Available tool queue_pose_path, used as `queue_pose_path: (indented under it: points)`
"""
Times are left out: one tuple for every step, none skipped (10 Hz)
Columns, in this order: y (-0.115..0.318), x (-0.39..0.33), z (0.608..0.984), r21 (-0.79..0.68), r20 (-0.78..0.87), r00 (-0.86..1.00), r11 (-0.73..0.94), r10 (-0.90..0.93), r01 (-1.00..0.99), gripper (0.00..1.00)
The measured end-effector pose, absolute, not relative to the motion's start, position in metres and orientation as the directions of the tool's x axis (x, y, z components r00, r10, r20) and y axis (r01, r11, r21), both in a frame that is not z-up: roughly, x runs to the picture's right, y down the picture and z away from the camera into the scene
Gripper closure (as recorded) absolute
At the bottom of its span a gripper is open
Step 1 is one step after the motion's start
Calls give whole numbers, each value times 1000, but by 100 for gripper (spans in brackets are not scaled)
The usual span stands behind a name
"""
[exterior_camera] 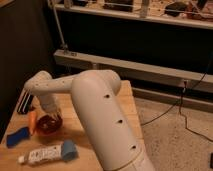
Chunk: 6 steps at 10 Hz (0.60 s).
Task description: Drag the ceramic bowl in a circle
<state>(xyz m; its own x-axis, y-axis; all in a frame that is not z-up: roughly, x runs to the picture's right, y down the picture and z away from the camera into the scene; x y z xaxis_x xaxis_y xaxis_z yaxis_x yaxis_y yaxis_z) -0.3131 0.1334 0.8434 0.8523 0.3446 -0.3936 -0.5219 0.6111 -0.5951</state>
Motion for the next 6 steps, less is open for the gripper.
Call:
queue_pose_path:
  points:
    - [111,-324,848,-572,-385,829,600,405,-559,100]
    - [92,-331,850,-555,-381,807,586,451,-590,100]
    - [76,-336,852,-539,-375,785,573,493,-618,100]
    - [66,-335,856,-523,-381,765,561,520,-642,100]
    - [54,-327,866,-492,-405,727,538,554,-684,100]
    - [53,-320,874,-476,-425,707,525,566,-706,100]
